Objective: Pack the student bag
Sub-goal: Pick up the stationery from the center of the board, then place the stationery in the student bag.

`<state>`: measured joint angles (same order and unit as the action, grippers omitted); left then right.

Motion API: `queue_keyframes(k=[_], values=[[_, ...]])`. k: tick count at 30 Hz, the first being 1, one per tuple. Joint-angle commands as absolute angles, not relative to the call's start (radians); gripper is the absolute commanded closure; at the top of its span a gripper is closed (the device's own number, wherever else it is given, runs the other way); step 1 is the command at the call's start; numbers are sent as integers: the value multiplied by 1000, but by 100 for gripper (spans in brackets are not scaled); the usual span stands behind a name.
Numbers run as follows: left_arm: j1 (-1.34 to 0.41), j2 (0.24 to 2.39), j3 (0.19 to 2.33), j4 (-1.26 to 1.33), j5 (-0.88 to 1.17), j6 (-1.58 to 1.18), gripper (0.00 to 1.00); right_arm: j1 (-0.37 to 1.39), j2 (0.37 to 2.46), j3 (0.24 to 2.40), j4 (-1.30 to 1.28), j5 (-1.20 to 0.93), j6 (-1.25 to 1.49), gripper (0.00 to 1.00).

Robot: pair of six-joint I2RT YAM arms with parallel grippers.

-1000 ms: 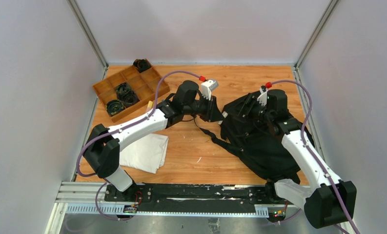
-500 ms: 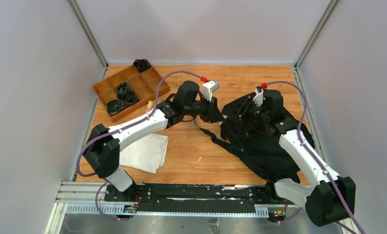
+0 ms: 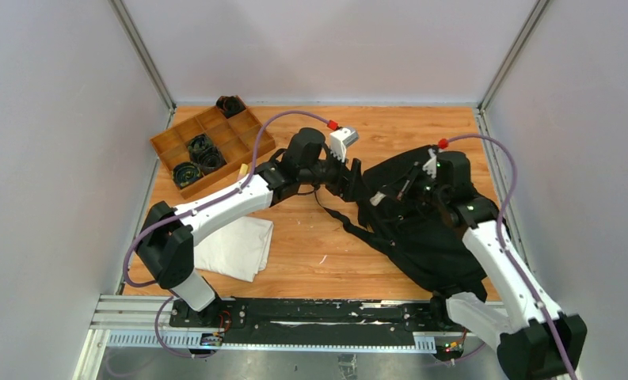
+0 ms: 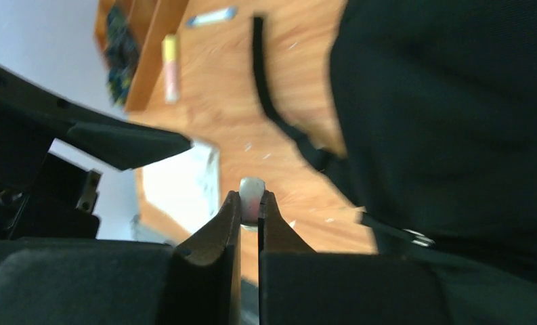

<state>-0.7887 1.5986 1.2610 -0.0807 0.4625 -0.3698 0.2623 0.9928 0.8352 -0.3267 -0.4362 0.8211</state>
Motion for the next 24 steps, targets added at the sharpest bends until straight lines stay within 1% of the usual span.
queue_keyframes(k=[1,3,6,8,12,24], values=[[-795,1577,1279,-113,414,-323,25,167,836,894,-606,-103,633,100],[-795,1575,1277,-116,377,-318,25,105,787,879,-664,-68,602,100],[-793,1578,1284,-127,323,-315,26,15,752,852,-697,-92,582,100],[-791,1579,1288,-138,261,-348,26,-47,760,842,-686,-129,569,100],[-782,1581,1299,-157,276,-375,26,-136,831,862,-667,-182,543,100],[-781,1573,1290,-158,274,-363,26,-152,887,749,-476,-286,635,100]])
